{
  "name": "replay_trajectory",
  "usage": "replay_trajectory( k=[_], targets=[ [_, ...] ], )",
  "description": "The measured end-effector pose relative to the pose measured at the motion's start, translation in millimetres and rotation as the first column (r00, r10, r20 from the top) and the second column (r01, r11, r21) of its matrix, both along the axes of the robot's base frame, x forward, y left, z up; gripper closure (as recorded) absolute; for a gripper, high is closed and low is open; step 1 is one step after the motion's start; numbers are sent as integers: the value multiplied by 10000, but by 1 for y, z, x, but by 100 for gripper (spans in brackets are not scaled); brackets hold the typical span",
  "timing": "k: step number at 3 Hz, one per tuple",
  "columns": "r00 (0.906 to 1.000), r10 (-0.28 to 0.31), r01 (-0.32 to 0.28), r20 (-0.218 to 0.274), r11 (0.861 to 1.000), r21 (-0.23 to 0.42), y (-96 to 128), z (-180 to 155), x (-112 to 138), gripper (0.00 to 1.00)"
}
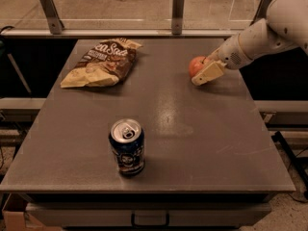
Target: Pick apple
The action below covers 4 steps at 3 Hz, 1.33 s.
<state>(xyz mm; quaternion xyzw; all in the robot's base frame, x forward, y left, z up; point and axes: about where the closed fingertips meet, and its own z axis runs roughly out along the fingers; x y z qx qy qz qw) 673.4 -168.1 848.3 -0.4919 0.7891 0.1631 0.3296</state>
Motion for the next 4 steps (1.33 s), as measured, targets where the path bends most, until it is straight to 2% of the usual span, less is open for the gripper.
replay_trajectory(
  k=[1,2,3,4],
  targets=[
    [9986,324,-283,-426,9951,945,11,5,-5,65],
    [9912,1200,-1048,-554,9689,2243,32,30,-22,88],
    [9716,2357,-2140,-213,9132,3469,61,67,-49,100],
    [9667,2552,-2303,-179,8989,3728,69,73,-52,100]
  ],
)
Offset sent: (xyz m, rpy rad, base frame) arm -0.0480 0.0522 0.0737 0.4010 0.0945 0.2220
